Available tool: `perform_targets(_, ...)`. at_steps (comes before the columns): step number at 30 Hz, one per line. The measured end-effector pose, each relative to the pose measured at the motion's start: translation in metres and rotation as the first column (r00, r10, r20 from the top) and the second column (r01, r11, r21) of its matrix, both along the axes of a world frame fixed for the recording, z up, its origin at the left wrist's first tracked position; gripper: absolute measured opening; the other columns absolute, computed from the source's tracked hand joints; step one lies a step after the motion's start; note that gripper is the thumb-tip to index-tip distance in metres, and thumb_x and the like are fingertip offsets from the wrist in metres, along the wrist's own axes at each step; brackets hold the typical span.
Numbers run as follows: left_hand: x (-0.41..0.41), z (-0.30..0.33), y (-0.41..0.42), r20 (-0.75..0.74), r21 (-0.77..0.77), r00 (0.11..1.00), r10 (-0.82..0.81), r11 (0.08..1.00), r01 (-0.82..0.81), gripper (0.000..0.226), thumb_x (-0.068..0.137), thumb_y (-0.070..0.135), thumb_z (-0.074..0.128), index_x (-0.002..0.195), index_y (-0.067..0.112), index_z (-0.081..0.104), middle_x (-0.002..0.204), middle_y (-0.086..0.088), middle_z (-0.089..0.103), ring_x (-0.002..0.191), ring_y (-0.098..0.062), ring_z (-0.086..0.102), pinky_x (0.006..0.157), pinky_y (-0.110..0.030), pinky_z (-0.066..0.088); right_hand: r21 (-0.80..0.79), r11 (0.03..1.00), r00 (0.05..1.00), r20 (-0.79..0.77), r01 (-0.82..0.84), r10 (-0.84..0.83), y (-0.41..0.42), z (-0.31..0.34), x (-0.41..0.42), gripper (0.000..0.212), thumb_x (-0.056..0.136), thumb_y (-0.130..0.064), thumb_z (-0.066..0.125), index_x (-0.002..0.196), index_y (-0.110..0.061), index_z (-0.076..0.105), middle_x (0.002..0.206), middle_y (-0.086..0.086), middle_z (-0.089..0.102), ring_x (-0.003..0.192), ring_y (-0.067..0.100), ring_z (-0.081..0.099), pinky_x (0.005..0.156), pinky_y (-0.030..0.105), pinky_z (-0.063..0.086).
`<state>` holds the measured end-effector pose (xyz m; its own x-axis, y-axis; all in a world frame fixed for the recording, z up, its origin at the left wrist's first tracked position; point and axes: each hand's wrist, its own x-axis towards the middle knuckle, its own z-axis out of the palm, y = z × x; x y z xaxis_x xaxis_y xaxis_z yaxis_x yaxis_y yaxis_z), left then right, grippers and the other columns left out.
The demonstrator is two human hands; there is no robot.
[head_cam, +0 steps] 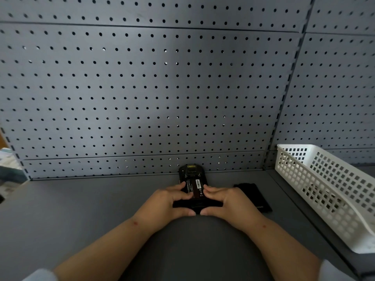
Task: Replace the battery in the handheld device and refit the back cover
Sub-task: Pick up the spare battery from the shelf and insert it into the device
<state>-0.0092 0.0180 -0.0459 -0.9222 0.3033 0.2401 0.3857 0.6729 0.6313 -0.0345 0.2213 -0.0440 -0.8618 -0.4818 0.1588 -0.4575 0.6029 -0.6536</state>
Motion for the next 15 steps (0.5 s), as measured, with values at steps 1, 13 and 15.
perform_targets(1,0.0,-0.001,-0.001,-0.006,0.001,1.0,-0.007,1.0,0.007,0.05,0.075,0.025,0.072,0.122,0.021,0.057,0.141,-0.003,0.046,0.126,0.006,0.027,0.089,0.012,0.012,0.002,1.0,1.0,-0.004,0.001,-0.001,0.0,0.0,0.001,0.063,0.073,-0.028,0.074,0.128,-0.014,0.049,0.145,0.002,0.042,0.122,-0.008,0.032,0.09,-0.012,0.012)
perform_targets(13,-0.009,-0.005,-0.003,-0.006,-0.04,0.992,0.128,0.991,-0.128,0.055,0.087,0.035,0.056,0.137,0.02,0.04,0.145,0.002,0.041,0.132,-0.004,0.038,0.101,-0.007,0.023,-0.084,0.992,0.988,0.131,0.092,-0.081,0.0,0.005,-0.008,0.048,0.086,-0.023,0.061,0.132,-0.018,0.048,0.141,0.0,0.048,0.126,0.006,0.048,0.103,0.013,0.03)
perform_targets(15,-0.011,-0.004,-0.002,-0.009,-0.075,0.992,0.125,0.989,-0.126,0.056,0.088,0.036,0.055,0.139,0.019,0.038,0.147,0.0,0.038,0.133,-0.006,0.037,0.099,-0.006,0.021,-0.087,0.991,0.986,0.14,0.102,-0.089,0.0,0.006,-0.01,0.048,0.085,-0.023,0.062,0.131,-0.019,0.049,0.137,0.003,0.054,0.122,0.007,0.052,0.104,0.017,0.034)
